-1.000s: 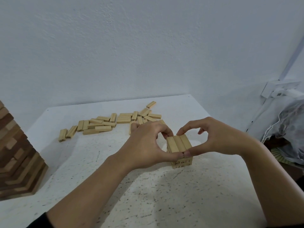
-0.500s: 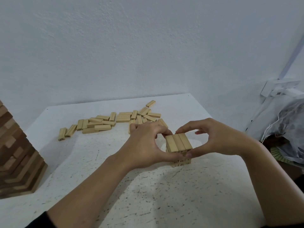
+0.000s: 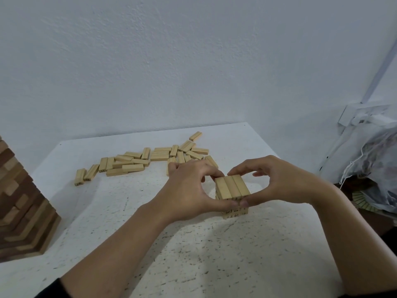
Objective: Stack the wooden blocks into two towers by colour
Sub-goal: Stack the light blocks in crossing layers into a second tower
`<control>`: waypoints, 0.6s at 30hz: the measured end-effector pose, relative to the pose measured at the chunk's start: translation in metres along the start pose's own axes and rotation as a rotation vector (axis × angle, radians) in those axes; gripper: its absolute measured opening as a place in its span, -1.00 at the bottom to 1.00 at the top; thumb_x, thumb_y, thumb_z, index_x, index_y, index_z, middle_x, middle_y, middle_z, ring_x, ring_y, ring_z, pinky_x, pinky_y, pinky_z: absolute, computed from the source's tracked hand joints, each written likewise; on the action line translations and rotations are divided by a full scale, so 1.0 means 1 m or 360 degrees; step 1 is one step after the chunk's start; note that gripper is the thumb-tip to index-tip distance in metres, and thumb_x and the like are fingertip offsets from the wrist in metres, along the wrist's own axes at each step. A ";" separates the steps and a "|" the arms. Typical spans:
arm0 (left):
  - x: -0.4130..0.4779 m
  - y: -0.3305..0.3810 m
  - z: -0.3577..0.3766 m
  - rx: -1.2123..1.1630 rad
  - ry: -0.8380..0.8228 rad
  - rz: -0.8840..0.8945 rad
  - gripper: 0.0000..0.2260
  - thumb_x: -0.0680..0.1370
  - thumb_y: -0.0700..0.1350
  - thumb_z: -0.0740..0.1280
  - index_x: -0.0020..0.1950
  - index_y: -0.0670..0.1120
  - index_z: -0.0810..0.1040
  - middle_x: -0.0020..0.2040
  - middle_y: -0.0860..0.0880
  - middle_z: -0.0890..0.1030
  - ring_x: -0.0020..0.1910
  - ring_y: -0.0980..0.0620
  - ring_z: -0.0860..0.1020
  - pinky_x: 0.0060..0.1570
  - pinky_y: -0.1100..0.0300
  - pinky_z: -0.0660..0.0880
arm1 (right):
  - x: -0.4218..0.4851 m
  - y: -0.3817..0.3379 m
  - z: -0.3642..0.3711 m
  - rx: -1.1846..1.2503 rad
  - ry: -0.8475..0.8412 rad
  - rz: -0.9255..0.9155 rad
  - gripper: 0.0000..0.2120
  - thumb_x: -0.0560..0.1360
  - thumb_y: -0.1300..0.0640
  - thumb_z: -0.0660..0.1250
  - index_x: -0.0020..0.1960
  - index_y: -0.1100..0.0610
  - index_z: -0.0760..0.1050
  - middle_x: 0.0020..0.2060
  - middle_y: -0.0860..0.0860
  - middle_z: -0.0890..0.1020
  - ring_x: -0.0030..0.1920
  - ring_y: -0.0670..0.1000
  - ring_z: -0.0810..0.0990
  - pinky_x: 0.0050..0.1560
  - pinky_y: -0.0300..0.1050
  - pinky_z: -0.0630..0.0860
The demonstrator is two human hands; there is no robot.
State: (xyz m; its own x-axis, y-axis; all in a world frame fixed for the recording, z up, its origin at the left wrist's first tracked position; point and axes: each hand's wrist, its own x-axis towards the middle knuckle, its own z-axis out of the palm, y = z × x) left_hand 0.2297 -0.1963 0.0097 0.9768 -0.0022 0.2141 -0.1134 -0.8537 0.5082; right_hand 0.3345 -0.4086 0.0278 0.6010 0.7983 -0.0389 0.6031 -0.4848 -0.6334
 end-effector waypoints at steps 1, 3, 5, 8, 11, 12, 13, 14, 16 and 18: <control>0.000 0.000 0.000 0.0004 -0.0002 0.0000 -0.39 0.23 0.51 0.44 0.17 0.22 0.62 0.00 0.27 0.52 0.03 0.31 0.42 0.24 0.01 0.23 | -0.001 -0.001 0.000 -0.0008 -0.0009 0.0004 -0.40 0.31 -0.12 0.63 0.30 -0.26 0.52 0.22 -0.41 0.55 0.32 -0.32 0.44 0.43 -0.05 0.36; -0.001 0.000 -0.002 0.0006 -0.0015 0.0009 -0.35 0.22 0.53 0.43 0.20 0.24 0.60 0.04 0.28 0.53 0.04 0.33 0.42 0.26 -0.02 0.25 | -0.003 -0.007 0.002 -0.0001 -0.0009 -0.0010 -0.31 0.30 -0.21 0.60 0.38 -0.32 0.43 0.31 -0.43 0.47 0.39 -0.32 0.36 0.47 -0.04 0.32; -0.003 0.001 -0.009 -0.0040 -0.0023 0.0021 -0.31 0.20 0.55 0.41 0.23 0.26 0.57 0.08 0.31 0.54 0.06 0.34 0.44 0.27 -0.02 0.29 | -0.005 -0.017 0.003 0.0064 0.0064 -0.0074 -0.36 0.33 -0.26 0.54 0.38 -0.32 0.43 0.33 -0.42 0.45 0.42 -0.30 0.34 0.49 -0.05 0.30; -0.009 -0.002 -0.025 -0.0111 -0.0052 0.0007 -0.38 0.23 0.50 0.47 0.21 0.26 0.57 0.10 0.30 0.54 0.08 0.32 0.47 0.18 0.15 0.41 | -0.005 -0.035 0.007 0.0056 0.0243 -0.0134 -0.51 0.41 -0.34 0.39 0.32 -0.30 0.49 0.29 -0.40 0.49 0.40 -0.28 0.38 0.46 -0.07 0.34; -0.021 -0.019 -0.042 -0.0061 -0.0028 -0.0044 -0.55 0.36 0.39 0.45 0.19 0.28 0.57 0.11 0.32 0.54 0.10 0.34 0.47 0.03 0.37 0.38 | -0.001 -0.052 0.017 -0.0078 0.0458 -0.0174 -0.69 0.53 -0.24 0.34 0.24 -0.21 0.57 0.20 -0.38 0.56 0.28 -0.36 0.43 0.25 -0.33 0.41; -0.027 -0.029 -0.049 -0.0040 0.0011 -0.0069 -0.64 0.43 0.33 0.44 0.17 0.27 0.58 0.09 0.31 0.55 0.09 0.33 0.48 0.01 0.39 0.37 | 0.002 -0.060 0.022 -0.0096 0.0530 -0.0206 -0.75 0.56 -0.17 0.35 0.20 -0.17 0.60 0.15 -0.37 0.59 0.22 -0.40 0.45 0.15 -0.43 0.39; -0.032 -0.038 -0.054 -0.0026 0.0052 -0.0107 -0.73 0.49 0.27 0.42 0.15 0.25 0.59 0.07 0.30 0.57 0.08 0.32 0.49 0.01 0.39 0.38 | 0.005 -0.067 0.028 -0.0109 0.0593 -0.0243 -0.80 0.58 -0.10 0.36 0.17 -0.12 0.62 0.10 -0.33 0.62 0.17 -0.40 0.46 0.10 -0.49 0.36; -0.037 -0.048 -0.058 -0.0018 0.0093 -0.0156 -0.80 0.53 0.22 0.39 0.13 0.24 0.59 0.06 0.28 0.58 0.06 0.30 0.50 -0.01 0.38 0.38 | 0.008 -0.075 0.034 -0.0123 0.0643 -0.0273 -0.83 0.59 -0.04 0.37 0.14 -0.08 0.64 0.06 -0.29 0.64 0.13 -0.39 0.48 0.08 -0.51 0.34; -0.047 -0.069 -0.065 0.0007 0.0185 -0.0272 -0.89 0.59 0.13 0.35 0.10 0.23 0.56 0.07 0.25 0.57 0.05 0.26 0.51 0.01 0.32 0.42 | 0.019 -0.089 0.047 -0.0169 0.0670 -0.0300 -0.84 0.60 0.01 0.37 0.14 -0.03 0.64 0.02 -0.25 0.65 0.09 -0.33 0.51 0.07 -0.51 0.35; -0.056 -0.089 -0.067 0.0123 0.0238 -0.0399 -0.86 0.61 0.10 0.32 0.16 0.23 0.51 0.14 0.22 0.53 0.13 0.19 0.49 0.16 0.13 0.46 | 0.035 -0.102 0.063 -0.0247 0.0607 -0.0282 -0.77 0.62 -0.01 0.32 0.24 -0.04 0.60 0.07 -0.24 0.62 0.09 -0.28 0.51 0.12 -0.45 0.37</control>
State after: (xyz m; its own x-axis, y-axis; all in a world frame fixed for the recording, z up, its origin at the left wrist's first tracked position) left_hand 0.1728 -0.0849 0.0081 0.9344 0.2856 0.2131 0.1479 -0.8549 0.4972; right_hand 0.2614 -0.3084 0.0427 0.6141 0.6992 0.3661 0.7683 -0.4236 -0.4799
